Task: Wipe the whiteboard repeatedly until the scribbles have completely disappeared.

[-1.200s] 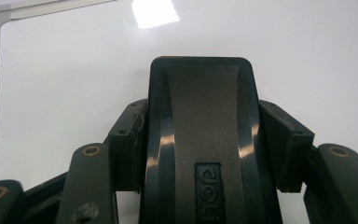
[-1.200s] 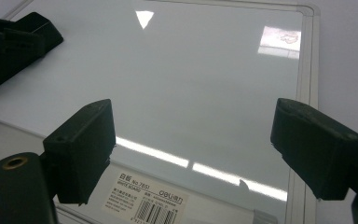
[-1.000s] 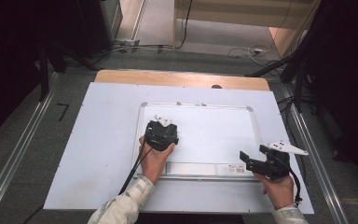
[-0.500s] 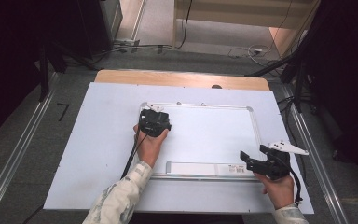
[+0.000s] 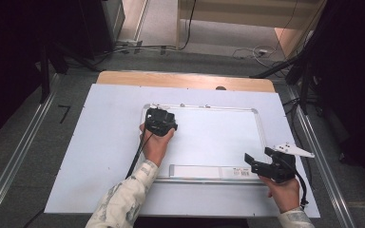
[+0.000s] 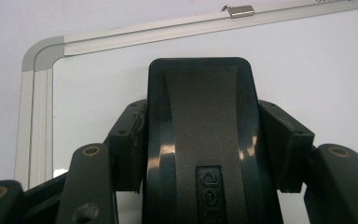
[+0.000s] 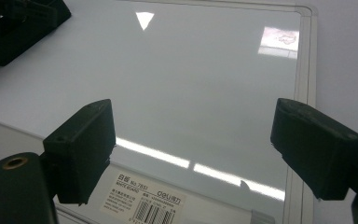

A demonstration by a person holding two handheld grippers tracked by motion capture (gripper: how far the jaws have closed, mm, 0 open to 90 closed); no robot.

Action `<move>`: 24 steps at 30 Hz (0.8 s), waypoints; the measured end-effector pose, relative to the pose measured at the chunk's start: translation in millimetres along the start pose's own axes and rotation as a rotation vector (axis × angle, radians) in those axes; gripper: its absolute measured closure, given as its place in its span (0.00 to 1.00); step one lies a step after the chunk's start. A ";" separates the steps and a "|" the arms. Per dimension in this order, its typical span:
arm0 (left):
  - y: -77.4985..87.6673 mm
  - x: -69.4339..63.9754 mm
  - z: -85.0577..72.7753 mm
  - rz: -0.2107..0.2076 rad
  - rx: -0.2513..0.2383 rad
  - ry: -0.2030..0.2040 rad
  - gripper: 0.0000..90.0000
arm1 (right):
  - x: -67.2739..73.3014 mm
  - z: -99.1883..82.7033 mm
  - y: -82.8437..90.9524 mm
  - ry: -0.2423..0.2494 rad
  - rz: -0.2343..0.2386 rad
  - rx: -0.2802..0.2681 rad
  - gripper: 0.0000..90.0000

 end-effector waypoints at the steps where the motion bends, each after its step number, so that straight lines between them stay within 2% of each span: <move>1: 0.6 -1.3 -1.0 0.000 0.001 -0.008 0.47 | 0.0 0.0 0.1 0.000 0.000 0.000 0.14; 5: 4.6 -8.0 -7.3 -0.009 -0.009 -0.031 0.47 | 0.2 0.0 -0.3 0.001 0.000 0.000 0.14; 11: 13.0 -13.8 -17.4 -0.034 -0.009 -0.045 0.47 | 1.1 -0.2 -0.4 0.003 -0.001 0.002 0.14; 21: 23.8 -32.2 -36.6 -0.038 -0.042 -0.101 0.47 | 3.1 -0.4 -1.1 0.012 -0.002 0.005 0.14; 24: 25.0 -35.0 -38.3 -0.046 -0.042 -0.102 0.47 | 3.3 -0.4 -1.4 0.014 -0.002 0.005 0.14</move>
Point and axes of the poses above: each handheld gripper's, and its own axes: y roughly backward along the jaws, z roughly out of its top, x roughly to its left, the point moved 2 cm from there along -y, roughly forward along the jaws, and after that the axes turned 6 degrees about -z, right-handed, at the moved point
